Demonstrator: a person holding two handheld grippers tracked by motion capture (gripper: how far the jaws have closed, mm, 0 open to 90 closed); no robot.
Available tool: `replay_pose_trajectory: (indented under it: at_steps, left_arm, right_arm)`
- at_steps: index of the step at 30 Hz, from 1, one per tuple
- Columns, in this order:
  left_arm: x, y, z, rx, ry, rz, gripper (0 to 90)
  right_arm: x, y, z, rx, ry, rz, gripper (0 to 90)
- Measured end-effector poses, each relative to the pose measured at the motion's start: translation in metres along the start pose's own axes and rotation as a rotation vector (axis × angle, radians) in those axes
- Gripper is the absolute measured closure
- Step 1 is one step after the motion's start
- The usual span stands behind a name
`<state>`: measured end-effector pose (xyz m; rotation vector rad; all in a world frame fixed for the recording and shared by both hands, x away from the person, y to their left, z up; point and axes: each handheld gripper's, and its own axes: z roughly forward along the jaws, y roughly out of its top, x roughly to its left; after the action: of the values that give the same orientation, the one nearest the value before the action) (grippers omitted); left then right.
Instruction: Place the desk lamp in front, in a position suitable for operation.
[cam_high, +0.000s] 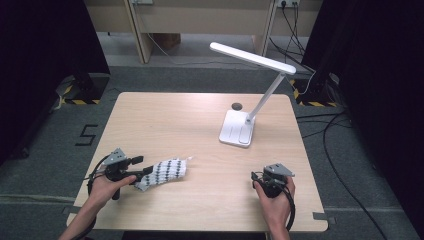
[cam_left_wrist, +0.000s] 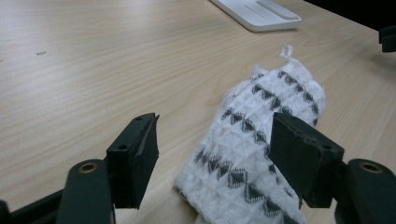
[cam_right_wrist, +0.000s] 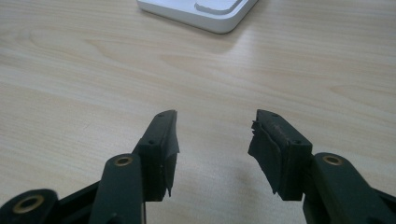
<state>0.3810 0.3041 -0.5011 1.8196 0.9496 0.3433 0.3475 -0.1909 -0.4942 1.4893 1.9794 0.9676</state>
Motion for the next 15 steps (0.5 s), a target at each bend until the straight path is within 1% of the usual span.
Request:
replay_pose_trajectory:
  at_steps: [5,6,8,9,10,12,14,15]
  left_arm:
    - [-0.004,0.016,0.004,-0.006,0.006,0.025,31.8]
    - [-0.006,0.019,0.005,0.004,0.012,0.037,31.7]
    - [-0.008,0.025,0.009,0.008,0.005,0.054,31.7]
    - [-0.01,0.029,0.013,0.014,-0.004,0.064,31.8]
    - [-0.011,0.032,0.016,0.013,-0.013,0.066,31.7]
    - [-0.015,0.041,0.024,0.027,-0.027,0.067,31.8]
    - [-0.02,0.051,0.036,0.048,-0.048,0.074,31.7]
    - [-0.02,0.051,0.036,0.048,-0.048,0.074,31.8]
  right_arm:
    - [-0.002,0.008,0.007,0.013,0.008,-0.011,49.4]
    - [-0.003,0.011,0.009,0.016,0.007,-0.018,49.4]
    - [-0.004,0.018,0.011,0.014,-0.01,-0.039,49.4]
    - [-0.004,0.021,0.012,0.014,-0.016,-0.046,49.4]
    - [-0.005,0.026,0.014,0.009,-0.011,-0.047,49.4]
    - [-0.007,0.037,0.018,-0.001,0.002,-0.023,49.4]
    - [-0.01,0.049,0.023,-0.01,-0.002,-0.03,49.7]
    - [-0.012,0.056,0.026,-0.017,0.001,-0.022,49.9]
